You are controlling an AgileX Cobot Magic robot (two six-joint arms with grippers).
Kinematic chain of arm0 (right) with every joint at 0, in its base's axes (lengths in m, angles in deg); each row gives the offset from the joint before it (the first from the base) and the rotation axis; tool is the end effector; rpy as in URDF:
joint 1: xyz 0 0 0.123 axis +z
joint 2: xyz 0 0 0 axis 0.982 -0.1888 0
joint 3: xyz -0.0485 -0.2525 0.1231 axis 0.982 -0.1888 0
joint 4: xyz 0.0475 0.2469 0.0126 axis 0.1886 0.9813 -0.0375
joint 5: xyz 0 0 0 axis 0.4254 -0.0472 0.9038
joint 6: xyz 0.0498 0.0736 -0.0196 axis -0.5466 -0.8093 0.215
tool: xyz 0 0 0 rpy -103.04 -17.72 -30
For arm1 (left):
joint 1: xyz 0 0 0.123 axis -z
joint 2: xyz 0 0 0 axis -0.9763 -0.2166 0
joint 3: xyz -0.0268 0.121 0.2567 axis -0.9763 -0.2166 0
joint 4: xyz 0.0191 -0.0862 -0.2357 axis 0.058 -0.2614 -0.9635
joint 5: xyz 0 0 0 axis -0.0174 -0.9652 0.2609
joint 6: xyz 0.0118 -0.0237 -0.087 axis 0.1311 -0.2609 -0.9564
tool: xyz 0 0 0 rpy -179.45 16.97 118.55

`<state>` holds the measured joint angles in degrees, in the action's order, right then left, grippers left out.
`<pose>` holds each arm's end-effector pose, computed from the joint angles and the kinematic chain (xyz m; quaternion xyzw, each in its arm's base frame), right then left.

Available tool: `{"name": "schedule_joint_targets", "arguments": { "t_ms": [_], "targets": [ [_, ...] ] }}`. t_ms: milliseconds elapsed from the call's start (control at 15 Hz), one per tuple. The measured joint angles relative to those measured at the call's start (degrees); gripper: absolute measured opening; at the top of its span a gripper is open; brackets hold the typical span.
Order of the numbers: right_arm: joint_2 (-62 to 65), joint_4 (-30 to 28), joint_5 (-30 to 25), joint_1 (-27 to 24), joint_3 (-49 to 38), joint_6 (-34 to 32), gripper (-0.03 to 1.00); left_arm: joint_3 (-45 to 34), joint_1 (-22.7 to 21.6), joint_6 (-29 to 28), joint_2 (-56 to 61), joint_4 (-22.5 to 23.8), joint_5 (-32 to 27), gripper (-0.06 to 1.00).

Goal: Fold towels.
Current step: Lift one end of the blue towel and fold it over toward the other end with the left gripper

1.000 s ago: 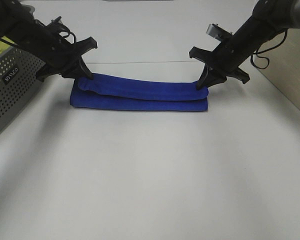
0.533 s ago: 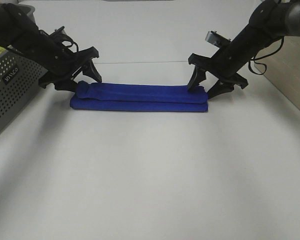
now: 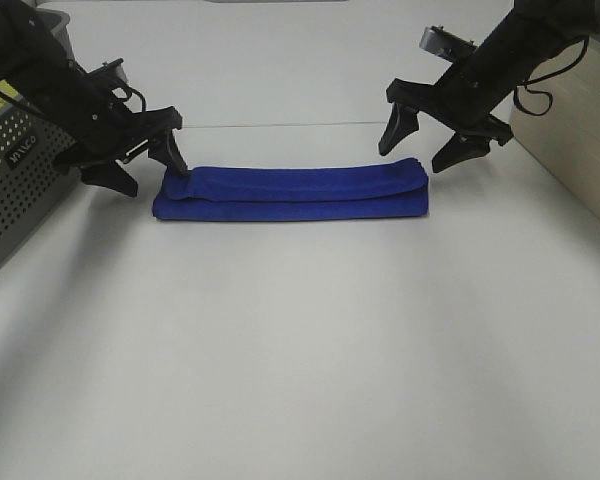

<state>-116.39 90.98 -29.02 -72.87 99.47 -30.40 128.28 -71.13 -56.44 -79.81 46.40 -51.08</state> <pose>0.4909 0.0865 0.1575 -0.0328 0.9686 0.1966 0.1487 0.4896 -0.0885 0.1215 -0.0534 0.9641 -0.2185 0.1413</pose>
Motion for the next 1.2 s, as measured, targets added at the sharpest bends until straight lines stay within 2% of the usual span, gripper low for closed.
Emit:
{"name": "schedule_joint_targets", "arguments": {
  "t_ms": [333,467,533,667,733,933,1200],
  "targets": [
    [0.0,0.0,-0.4,0.0,0.0,0.0,0.77,0.1,1.8,0.8,-3.0,-3.0,2.5,0.71],
    [0.1,0.0,-0.4,0.0,0.0,0.0,0.77,0.3,1.9,0.9,-3.3,-3.4,3.3,0.65],
    [0.1,0.0,-0.4,0.0,0.0,0.0,0.77,0.3,1.9,0.9,-3.6,-3.7,3.8,0.55],
    [0.1,0.0,-0.4,0.0,0.0,0.0,0.77,0.3,1.9,0.9,-4.2,-4.0,3.8,0.21],
    [0.1,0.0,-0.4,0.0,0.0,0.0,0.77,0.3,1.9,0.9,-4.2,-4.1,3.9,0.09],
    [0.1,0.0,-0.4,0.0,0.0,0.0,0.77,0.3,1.4,0.9,-3.8,-3.0,3.7,0.08],
    [0.1,-0.5,-0.9,0.0,0.0,0.0,0.77,0.3,-0.5,-3.0,0.2,5.9,3.6,0.08]
  ]
}}
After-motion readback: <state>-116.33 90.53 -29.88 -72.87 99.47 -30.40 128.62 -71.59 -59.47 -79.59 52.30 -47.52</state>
